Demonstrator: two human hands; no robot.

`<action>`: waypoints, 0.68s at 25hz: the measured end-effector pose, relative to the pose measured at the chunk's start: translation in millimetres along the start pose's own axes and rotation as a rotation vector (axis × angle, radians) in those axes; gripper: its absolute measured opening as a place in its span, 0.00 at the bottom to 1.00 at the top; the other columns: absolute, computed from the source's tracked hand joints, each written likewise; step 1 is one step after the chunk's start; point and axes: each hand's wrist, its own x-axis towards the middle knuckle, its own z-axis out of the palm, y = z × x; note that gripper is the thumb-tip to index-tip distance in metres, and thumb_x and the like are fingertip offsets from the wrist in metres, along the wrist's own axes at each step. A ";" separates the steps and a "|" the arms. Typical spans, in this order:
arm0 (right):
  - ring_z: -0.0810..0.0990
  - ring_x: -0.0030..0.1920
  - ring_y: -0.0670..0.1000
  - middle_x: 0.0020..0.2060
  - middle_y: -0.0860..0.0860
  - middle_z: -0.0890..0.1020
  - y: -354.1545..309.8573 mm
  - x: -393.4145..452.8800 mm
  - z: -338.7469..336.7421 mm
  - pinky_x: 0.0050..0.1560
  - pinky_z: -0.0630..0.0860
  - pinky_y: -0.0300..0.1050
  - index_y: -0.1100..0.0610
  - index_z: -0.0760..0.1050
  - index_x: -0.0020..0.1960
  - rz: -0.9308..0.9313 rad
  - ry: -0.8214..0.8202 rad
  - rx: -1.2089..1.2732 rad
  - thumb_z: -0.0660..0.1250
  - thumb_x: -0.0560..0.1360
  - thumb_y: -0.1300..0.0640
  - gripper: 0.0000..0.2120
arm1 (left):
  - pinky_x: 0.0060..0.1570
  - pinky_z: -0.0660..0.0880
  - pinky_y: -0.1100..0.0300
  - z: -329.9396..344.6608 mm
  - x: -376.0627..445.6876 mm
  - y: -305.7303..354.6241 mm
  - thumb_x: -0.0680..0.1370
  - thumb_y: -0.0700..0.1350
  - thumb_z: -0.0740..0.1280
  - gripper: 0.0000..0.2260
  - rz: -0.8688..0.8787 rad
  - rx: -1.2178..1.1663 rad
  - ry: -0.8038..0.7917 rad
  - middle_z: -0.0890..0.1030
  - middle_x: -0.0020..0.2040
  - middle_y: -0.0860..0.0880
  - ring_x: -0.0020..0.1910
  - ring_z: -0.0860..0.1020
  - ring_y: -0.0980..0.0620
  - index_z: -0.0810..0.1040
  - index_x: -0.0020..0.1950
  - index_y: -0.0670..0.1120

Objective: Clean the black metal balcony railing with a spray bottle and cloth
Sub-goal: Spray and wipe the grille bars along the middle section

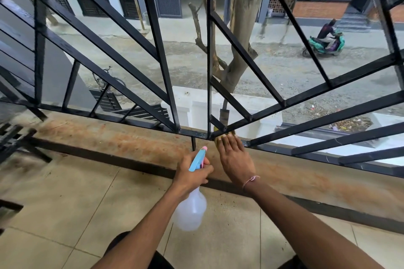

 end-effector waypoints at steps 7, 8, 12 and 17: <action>0.50 0.78 0.72 0.75 0.74 0.56 21.9 -24.1 -22.5 0.76 0.41 0.68 0.74 0.54 0.76 0.158 -0.235 -0.364 0.50 0.84 0.53 0.29 | 0.42 0.82 0.58 7.1 3.9 3.1 0.77 0.38 0.73 0.07 0.028 0.005 -0.033 0.77 0.46 0.47 0.45 0.79 0.51 0.78 0.50 0.48; 0.48 0.78 0.72 0.75 0.74 0.53 16.1 -21.5 -22.5 0.77 0.41 0.67 0.74 0.51 0.76 0.190 -0.241 -0.307 0.49 0.84 0.54 0.29 | 0.42 0.82 0.59 7.6 4.9 3.3 0.77 0.38 0.73 0.07 0.034 0.005 -0.035 0.77 0.47 0.47 0.45 0.79 0.51 0.78 0.51 0.48; 0.47 0.79 0.67 0.77 0.71 0.53 -9.4 13.1 -15.3 0.80 0.45 0.60 0.71 0.47 0.78 0.237 -0.182 0.166 0.55 0.81 0.61 0.31 | 0.39 0.80 0.62 3.5 8.6 2.6 0.77 0.38 0.72 0.06 0.031 0.004 -0.023 0.77 0.46 0.46 0.44 0.79 0.52 0.78 0.50 0.47; 0.45 0.81 0.61 0.80 0.63 0.50 -8.6 25.4 2.9 0.79 0.39 0.52 0.63 0.44 0.81 0.000 -0.083 0.222 0.59 0.81 0.60 0.35 | 0.40 0.80 0.60 1.2 11.2 1.2 0.78 0.38 0.72 0.07 0.020 -0.016 -0.020 0.77 0.47 0.46 0.46 0.79 0.52 0.78 0.49 0.49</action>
